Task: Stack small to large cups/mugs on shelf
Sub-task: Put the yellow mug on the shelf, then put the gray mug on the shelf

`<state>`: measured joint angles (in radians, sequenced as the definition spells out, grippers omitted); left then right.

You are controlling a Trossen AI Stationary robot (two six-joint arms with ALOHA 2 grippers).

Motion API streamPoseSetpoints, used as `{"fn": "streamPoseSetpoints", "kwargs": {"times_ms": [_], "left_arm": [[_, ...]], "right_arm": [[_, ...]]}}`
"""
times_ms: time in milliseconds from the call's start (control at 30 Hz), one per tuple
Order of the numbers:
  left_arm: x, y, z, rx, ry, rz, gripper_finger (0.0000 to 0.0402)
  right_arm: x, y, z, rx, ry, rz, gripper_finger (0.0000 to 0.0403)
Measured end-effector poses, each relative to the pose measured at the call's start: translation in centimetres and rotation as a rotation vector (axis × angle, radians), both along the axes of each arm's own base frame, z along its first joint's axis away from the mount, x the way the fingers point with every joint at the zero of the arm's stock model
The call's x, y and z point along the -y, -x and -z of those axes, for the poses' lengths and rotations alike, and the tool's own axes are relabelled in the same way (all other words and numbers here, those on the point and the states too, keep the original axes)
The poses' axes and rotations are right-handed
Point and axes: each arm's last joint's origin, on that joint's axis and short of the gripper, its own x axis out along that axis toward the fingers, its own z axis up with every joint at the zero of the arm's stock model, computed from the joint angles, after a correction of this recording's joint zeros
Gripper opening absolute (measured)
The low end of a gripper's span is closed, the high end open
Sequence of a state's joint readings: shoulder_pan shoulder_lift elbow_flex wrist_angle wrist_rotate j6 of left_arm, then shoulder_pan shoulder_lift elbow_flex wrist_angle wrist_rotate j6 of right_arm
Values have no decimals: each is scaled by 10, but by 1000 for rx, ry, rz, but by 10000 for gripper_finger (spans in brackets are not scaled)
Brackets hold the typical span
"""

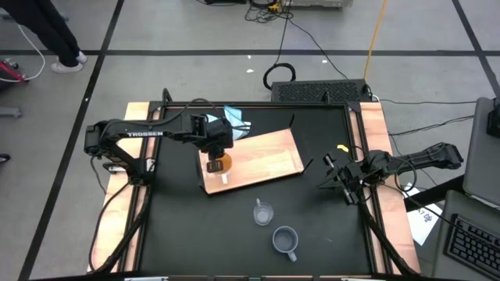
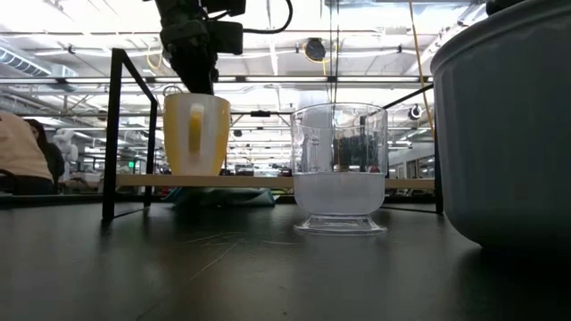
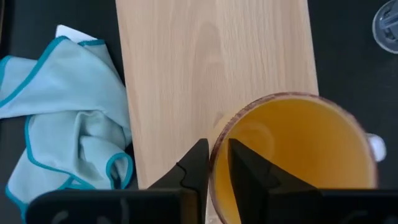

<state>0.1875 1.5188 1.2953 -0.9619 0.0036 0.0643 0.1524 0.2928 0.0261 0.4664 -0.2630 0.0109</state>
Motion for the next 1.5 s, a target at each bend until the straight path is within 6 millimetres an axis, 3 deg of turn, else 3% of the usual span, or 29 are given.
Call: {"fn": "streamPoseSetpoints", "kwargs": {"times_ms": [533, 733, 833, 967, 1233, 1500], "left_arm": [[0, 2, -7, -9, -30, -6, 61], [9, 10, -19, 10, -102, 34, 60], [17, 25, -30, 1, -95, 75, 50], [27, 48, -47, 30, -79, 75, 7], [53, 93, -90, 284, -82, 51, 2], [84, 123, -107, 420, -141, 63, 1]], "right_arm": [[0, 0, 0, -2, -3, 0, 25], [0, 0, 0, 1, 2, 1, 25], [0, 0, 0, 0, 1, 1, 25], [0, 0, 0, -1, -2, 0, 25], [0, 0, 0, 2, 3, 1, 25], [0, 0, 0, -4, -10, -2, 25]]}}
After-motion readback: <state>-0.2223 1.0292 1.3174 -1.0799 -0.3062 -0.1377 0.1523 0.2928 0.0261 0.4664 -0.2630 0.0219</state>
